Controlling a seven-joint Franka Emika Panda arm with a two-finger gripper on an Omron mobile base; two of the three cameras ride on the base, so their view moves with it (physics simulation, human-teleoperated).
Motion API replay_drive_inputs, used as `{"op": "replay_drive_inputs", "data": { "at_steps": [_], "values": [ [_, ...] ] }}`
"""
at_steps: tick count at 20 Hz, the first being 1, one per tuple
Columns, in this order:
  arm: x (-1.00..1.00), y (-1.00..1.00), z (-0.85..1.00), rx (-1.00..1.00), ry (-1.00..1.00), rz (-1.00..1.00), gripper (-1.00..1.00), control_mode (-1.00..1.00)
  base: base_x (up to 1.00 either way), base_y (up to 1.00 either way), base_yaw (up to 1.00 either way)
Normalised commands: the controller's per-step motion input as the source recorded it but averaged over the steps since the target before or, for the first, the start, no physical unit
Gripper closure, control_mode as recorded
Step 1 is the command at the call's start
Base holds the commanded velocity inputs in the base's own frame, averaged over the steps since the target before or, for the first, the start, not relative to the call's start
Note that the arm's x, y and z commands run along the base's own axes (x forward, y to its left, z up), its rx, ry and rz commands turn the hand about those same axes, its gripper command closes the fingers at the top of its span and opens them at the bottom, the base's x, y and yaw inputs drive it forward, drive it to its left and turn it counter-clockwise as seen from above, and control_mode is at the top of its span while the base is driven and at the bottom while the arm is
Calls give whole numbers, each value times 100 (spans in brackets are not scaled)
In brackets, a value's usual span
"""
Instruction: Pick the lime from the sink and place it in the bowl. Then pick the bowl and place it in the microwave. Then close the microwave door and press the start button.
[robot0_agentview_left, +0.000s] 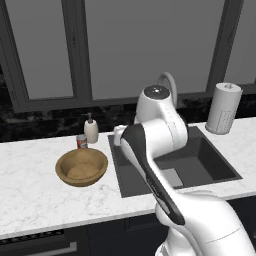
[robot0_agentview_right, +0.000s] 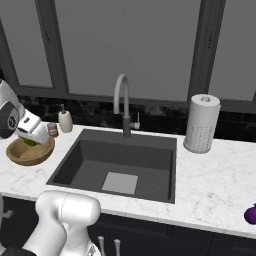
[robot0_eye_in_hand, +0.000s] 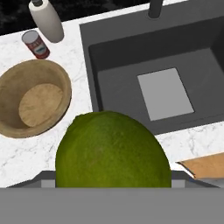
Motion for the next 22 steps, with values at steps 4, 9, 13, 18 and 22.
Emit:
{"op": "replay_drive_inputs", "data": {
  "at_steps": [4, 9, 13, 18, 22],
  "values": [
    [6, 33, -18, 14, 4, 4, 100, -100, 0, 0, 0],
    [13, 54, -11, 1, 13, 4, 100, -100, 0, 0, 0],
    [26, 53, -12, 0, 19, 3, 100, -100, 0, 0, 0],
    [27, 53, -18, 0, 15, 1, 100, -100, 0, 0, 0],
    [21, 19, -18, 0, 7, 6, 100, -100, 0, 0, 0]
  ]
}}
